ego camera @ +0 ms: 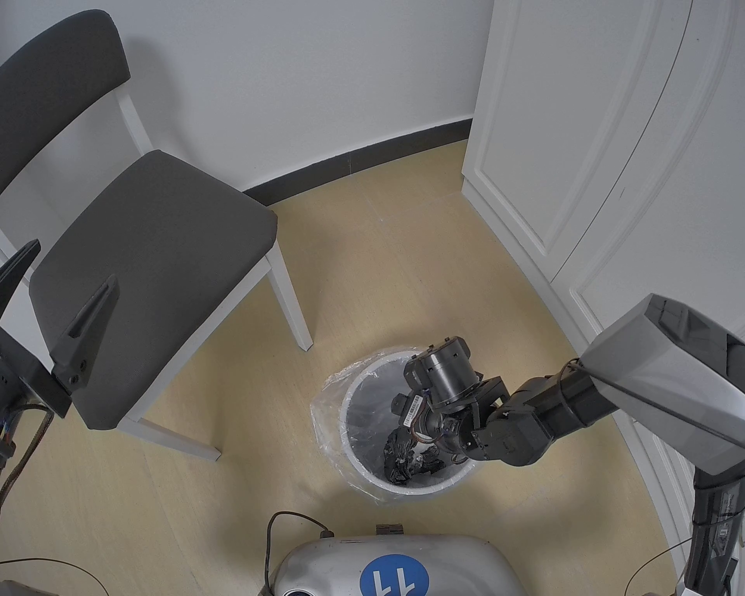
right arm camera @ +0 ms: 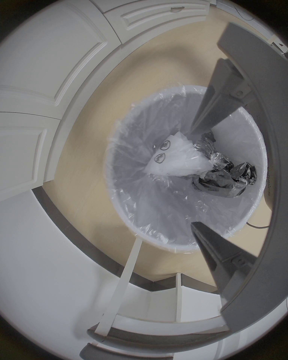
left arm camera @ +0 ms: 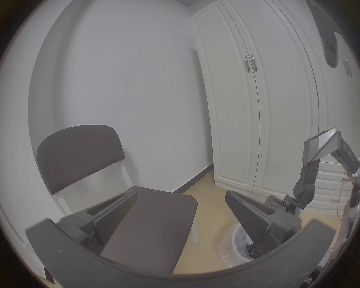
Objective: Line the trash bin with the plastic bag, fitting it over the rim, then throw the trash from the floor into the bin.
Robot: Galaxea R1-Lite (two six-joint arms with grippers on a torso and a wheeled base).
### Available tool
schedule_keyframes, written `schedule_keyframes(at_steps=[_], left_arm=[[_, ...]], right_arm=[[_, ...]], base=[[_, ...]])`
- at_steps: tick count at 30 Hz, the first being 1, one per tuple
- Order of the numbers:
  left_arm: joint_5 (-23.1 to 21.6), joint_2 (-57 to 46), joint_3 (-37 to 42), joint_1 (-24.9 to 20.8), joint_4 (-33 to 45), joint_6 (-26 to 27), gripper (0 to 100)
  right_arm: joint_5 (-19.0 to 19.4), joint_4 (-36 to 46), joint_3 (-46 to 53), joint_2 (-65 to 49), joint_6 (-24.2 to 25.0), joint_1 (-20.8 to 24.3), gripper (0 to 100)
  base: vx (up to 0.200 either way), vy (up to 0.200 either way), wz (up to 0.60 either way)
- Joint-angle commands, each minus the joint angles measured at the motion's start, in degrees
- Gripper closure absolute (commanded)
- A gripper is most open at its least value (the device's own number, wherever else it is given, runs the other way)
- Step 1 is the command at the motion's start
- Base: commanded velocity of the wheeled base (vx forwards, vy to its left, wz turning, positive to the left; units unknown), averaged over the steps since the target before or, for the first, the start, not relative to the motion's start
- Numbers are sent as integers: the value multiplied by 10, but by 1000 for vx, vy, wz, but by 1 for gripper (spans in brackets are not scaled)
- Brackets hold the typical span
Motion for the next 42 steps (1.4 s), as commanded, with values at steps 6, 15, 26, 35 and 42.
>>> schedule_keyframes(at_steps=[6, 15, 26, 35, 42], left_arm=[[0, 1, 0, 0, 0, 0, 0], [0, 2, 4, 0, 0, 1, 0], [1, 10, 5, 2, 1, -1, 0], [3, 9, 14, 75, 2, -9, 0], [9, 7, 9, 164, 24, -88, 0]], right_arm=[[-6, 0, 29, -59, -31, -5, 0], [-51, -17, 176, -174, -196, -9, 0], [-64, -228, 346, -254, -378, -16, 0], [-13, -564, 464, -255, -527, -78, 0], [76, -745, 524, -270, -607, -116, 0]], base=[[0, 0, 0], [0, 0, 0], [0, 0, 0], [0, 0, 0], [0, 0, 0]])
